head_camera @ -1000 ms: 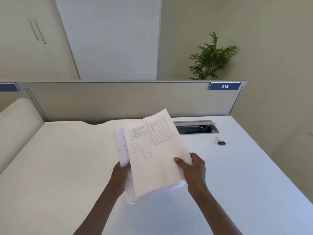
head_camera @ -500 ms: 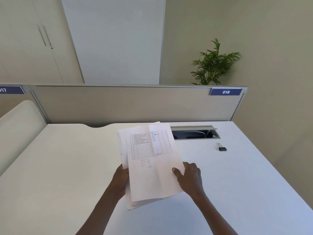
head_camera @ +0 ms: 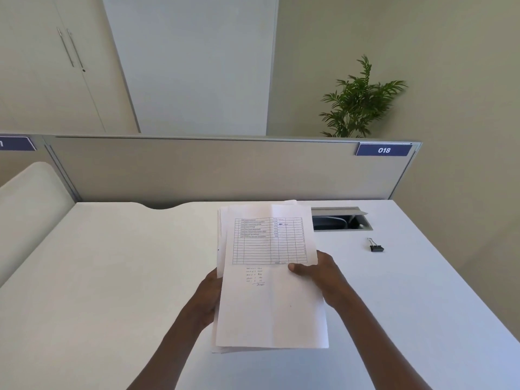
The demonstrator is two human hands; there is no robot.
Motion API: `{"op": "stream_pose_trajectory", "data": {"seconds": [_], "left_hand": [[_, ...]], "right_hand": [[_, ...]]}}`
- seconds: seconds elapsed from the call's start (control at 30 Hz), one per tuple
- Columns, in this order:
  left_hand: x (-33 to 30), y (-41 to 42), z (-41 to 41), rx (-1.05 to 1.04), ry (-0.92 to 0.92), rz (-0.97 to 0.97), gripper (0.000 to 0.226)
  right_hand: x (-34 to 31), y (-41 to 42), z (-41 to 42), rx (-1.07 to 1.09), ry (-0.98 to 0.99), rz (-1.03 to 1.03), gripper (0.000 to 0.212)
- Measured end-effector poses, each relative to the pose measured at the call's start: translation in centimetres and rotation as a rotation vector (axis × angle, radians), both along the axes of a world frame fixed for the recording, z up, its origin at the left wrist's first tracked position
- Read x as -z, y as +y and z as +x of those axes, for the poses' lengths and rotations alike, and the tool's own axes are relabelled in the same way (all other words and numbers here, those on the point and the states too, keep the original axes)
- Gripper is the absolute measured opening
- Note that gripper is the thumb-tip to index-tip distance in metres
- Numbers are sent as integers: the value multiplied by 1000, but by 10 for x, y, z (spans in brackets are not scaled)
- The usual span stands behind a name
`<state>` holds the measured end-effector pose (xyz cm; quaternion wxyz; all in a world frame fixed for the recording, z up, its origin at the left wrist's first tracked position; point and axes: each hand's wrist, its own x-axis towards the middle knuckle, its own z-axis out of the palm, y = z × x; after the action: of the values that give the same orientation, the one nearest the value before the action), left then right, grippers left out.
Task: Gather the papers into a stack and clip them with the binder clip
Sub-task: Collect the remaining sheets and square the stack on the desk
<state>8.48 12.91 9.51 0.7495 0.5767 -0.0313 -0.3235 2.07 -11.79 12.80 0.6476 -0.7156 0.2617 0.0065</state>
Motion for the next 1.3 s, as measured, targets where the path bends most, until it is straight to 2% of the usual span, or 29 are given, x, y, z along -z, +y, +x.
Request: {"op": "stream_pose_trajectory", "data": {"seconds": [0.03, 0.1, 0.2, 0.23, 0.33, 0.4, 0.53, 0.63, 0.77, 0.87, 1.03, 1.17, 1.3], "left_hand": [[1, 0, 1, 5, -2, 26, 24], [0, -1, 4, -32, 26, 66, 22], [3, 1, 14, -92, 142, -15, 53], [5, 2, 17, -84, 122, -30, 56], [9, 0, 26, -53, -131, 94, 34], [13, -2, 31, -108, -278, 166, 24], [3, -9, 35, -218, -399, 278, 18], [-6, -15, 36, -266, -465, 294, 16], [-6, -13, 34, -262, -436, 262, 16], [-5, -10, 34, -283, -399, 288, 27], [-9, -16, 32, -286, -441, 295, 38], [-8, -21, 32, -294, -470, 324, 38], [-3, -19, 35, -308, -467, 347, 28]], "right_hand": [[1, 4, 0, 2, -23, 25, 42], [7, 10, 3, 43, -64, 44, 36], [17, 17, 6, 124, -95, 28, 36], [20, 18, 7, 146, -98, 15, 36], [24, 22, 11, 203, -119, -28, 36], [23, 24, 14, 225, -153, -41, 35], [18, 27, 21, 247, -228, -36, 28], [17, 25, 25, 261, -273, -15, 25], [22, 24, 23, 232, -281, 14, 28], [27, 26, 18, 177, -276, 11, 36], [24, 29, 17, 177, -286, 12, 40], [24, 31, 18, 190, -270, -26, 39], [24, 29, 16, 204, -264, -33, 31]]}}
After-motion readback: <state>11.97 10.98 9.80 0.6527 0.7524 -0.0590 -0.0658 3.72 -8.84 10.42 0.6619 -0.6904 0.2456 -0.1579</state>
